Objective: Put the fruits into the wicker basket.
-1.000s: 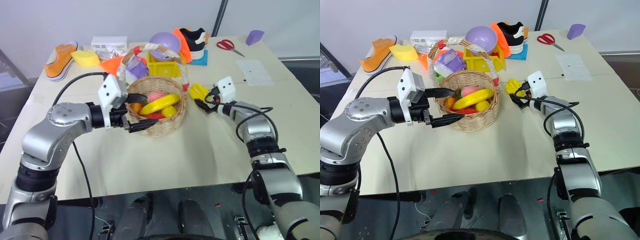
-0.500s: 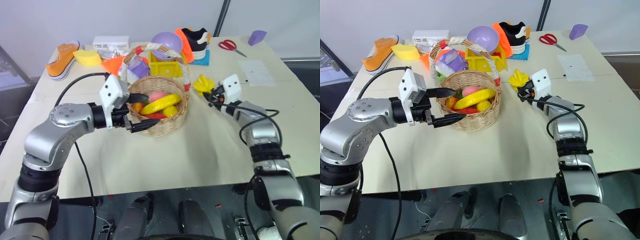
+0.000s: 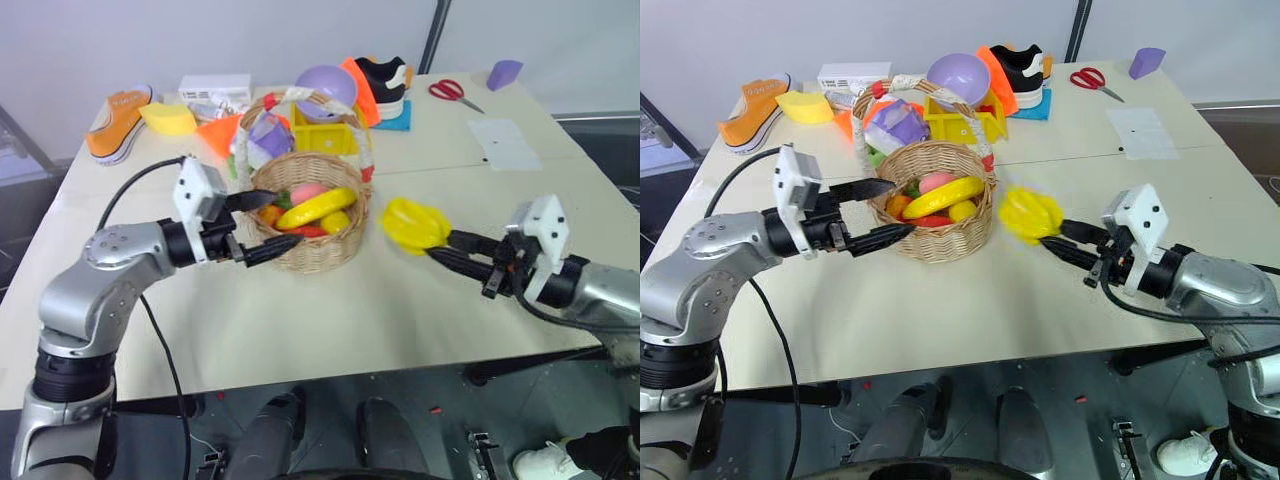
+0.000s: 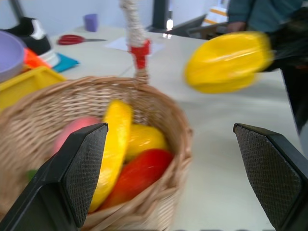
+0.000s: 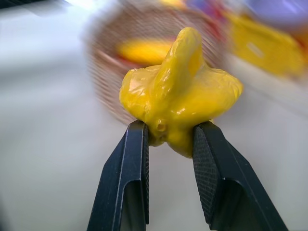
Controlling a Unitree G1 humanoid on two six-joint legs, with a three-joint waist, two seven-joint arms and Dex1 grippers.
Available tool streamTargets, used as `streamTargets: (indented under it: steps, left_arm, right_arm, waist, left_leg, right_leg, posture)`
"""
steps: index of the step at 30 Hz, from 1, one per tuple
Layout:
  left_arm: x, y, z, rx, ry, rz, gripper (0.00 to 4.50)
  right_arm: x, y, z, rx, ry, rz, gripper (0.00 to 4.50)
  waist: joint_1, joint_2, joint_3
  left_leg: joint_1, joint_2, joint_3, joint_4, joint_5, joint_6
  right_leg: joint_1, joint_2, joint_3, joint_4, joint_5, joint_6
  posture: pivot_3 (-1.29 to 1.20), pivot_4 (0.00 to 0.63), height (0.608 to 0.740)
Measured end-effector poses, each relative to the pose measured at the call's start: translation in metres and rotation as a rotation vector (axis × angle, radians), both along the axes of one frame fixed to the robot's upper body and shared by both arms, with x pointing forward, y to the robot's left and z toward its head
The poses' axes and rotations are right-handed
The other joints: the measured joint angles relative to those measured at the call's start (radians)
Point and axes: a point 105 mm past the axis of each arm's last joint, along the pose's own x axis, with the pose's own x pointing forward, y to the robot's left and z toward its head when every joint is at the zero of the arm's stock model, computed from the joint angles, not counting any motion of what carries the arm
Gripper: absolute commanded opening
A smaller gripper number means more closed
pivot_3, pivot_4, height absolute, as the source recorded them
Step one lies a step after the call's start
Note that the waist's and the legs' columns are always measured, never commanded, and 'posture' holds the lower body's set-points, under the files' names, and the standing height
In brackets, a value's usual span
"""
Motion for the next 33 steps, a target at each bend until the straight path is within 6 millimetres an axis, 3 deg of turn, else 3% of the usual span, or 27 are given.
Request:
streamTargets:
  steps: [3,5,8,11,12,14,19,23,26,33]
  left_arm:
    - [0.002,0.016,-0.01,0.005,0.036,0.039,4.5]
    - [0.003,0.02,-0.011,-0.001,0.036,0.051,4.5]
    - [0.003,0.023,-0.011,-0.003,0.031,0.065,4.5]
    - [0.002,0.022,-0.014,-0.007,0.037,0.075,4.5]
    - [0.001,0.022,-0.014,-0.006,0.033,0.078,4.5]
    - [-0.002,0.02,-0.013,-0.006,0.026,0.078,4.5]
    - [-0.006,0.02,-0.013,-0.016,0.022,0.083,4.5]
    - [-0.007,0.017,-0.011,-0.042,0.023,0.07,4.5]
    - [-0.006,0.009,-0.01,-0.048,0.022,0.045,4.5]
    - [-0.003,0.003,-0.007,-0.056,0.013,0.025,4.5]
  right_arm:
    - [0.013,0.034,0.01,0.025,-0.049,0.041,0.92]
    - [0.031,0.063,0.007,0.039,-0.055,0.048,0.92]
    - [0.051,0.085,-0.003,0.022,-0.029,0.016,0.92]
    - [0.061,0.097,-0.006,0.016,-0.023,0.0,2.1]
    - [0.061,0.098,-0.006,0.011,-0.032,0.0,2.57]
    - [0.058,0.095,-0.005,-0.007,-0.059,0.006,2.57]
    - [0.04,0.055,-0.004,-0.042,-0.059,-0.006,2.57]
    - [0.04,0.034,0.01,-0.003,-0.069,-0.049,2.57]
    - [0.041,0.039,0.008,0.019,-0.064,-0.042,2.57]
    - [0.055,0.073,-0.005,0.008,-0.073,-0.017,2.57]
  waist:
    - [0.003,0.0,0.0]
    - [0.005,0.0,0.0]
    - [0.022,-0.001,0.0]
    - [0.03,-0.001,0.0]
    - [0.033,-0.001,0.0]
    - [0.035,-0.001,0.0]
    - [0.034,-0.001,0.0]
    - [0.024,-0.001,0.0]
    - [0.021,-0.001,0.0]
    - [0.008,-0.001,0.0]
  left_leg:
    - [0.0,0.0,0.0,-0.001,0.0,0.0]
    - [-0.001,0.0,0.0,-0.001,0.0,0.0]
    - [-0.003,-0.001,0.0,-0.001,0.0,0.0]
    - [-0.003,-0.001,0.0,-0.001,0.0,0.0]
    - [-0.003,-0.001,0.0,-0.001,0.0,0.0]
    - [-0.003,-0.001,0.0,-0.001,0.0,0.0]
    - [-0.002,-0.001,0.0,-0.001,0.0,0.001]
    - [0.0,0.0,0.0,-0.001,0.0,0.001]
    - [0.0,0.0,0.0,-0.001,0.0,0.001]
    - [-0.001,0.0,0.0,-0.001,0.0,0.001]
  right_leg:
    - [-0.003,0.0,-0.001,-0.003,0.0,-0.001]
    - [-0.004,0.0,-0.001,-0.004,0.001,-0.001]
    - [-0.005,0.0,-0.001,-0.005,0.001,-0.001]
    - [-0.006,0.0,-0.001,-0.005,0.003,0.002]
    - [-0.006,0.0,-0.001,-0.004,0.003,0.003]
    - [-0.006,0.0,-0.001,-0.004,0.003,0.003]
    - [-0.004,0.0,-0.002,-0.005,0.003,0.001]
    - [-0.003,0.001,-0.001,-0.004,0.002,-0.001]
    - [-0.003,0.001,-0.001,-0.004,0.002,-0.001]
    - [-0.005,0.001,-0.002,-0.004,0.002,-0.001]
  posture:
    - [0.0,0.15,0.74]
    - [0.0,0.15,0.74]
    - [0.0,0.15,0.74]
    - [0.0,0.15,0.74]
    - [0.0,0.15,0.74]
    - [0.0,0.15,0.74]
    - [0.0,0.15,0.74]
    - [0.0,0.15,0.74]
    - [0.0,0.15,0.74]
    - [0.0,0.15,0.74]
